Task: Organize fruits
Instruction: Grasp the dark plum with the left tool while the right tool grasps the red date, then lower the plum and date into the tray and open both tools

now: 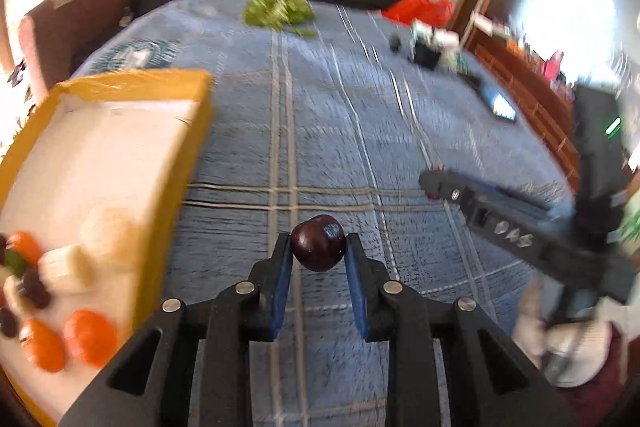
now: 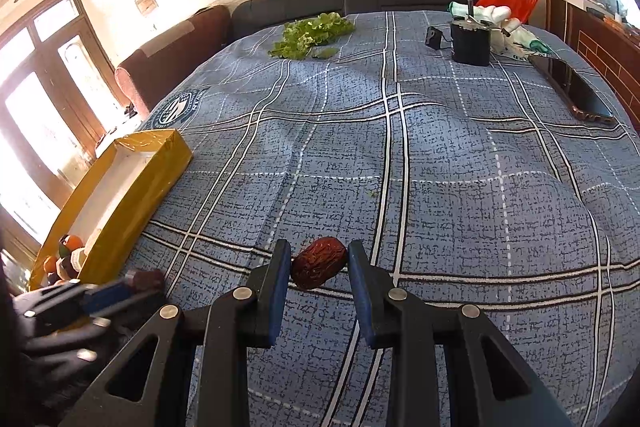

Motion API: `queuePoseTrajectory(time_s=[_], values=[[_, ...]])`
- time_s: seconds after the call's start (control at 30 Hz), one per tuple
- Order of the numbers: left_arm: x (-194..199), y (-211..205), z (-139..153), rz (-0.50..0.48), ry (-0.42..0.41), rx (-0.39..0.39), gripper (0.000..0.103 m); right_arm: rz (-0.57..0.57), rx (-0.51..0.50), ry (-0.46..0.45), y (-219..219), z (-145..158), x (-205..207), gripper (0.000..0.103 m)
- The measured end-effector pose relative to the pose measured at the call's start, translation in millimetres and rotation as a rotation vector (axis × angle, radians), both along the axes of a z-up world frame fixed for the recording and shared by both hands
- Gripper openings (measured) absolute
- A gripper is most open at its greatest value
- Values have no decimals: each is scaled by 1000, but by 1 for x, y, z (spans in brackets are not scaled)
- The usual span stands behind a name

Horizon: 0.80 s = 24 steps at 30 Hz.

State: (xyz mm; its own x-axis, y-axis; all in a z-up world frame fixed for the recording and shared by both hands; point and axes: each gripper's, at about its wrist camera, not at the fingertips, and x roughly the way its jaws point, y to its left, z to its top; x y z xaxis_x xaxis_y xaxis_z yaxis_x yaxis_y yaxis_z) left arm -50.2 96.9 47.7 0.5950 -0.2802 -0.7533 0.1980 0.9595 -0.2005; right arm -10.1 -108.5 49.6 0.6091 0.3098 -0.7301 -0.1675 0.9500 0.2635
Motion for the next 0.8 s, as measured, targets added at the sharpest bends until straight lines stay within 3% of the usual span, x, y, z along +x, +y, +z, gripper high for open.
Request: queuePoseTrajectory(time_s=[0.13, 0.23, 0.37, 0.5, 0.63, 0.7, 0.8], values=[[-29, 43, 44, 72, -84, -33, 26, -9, 8, -49, 6, 13, -7, 32], [-48, 77, 82, 131, -156, -33, 26, 26, 58, -114, 20, 45, -21, 32], [-68, 121, 135, 212, -269, 2, 26, 130, 117, -218, 56, 114, -35, 32], [-64, 159, 168, 292, -327, 105, 26, 244, 183, -293, 100, 182, -33, 32], [-27, 194, 156, 320, -254, 114, 26, 338, 175, -305, 156, 213, -22, 33], [0, 209, 129, 350, -196, 118, 26, 368, 135, -254, 186, 198, -12, 33], [28, 225, 82, 366, -95, 84, 26, 401, 63, -141, 225, 146, 1, 33]])
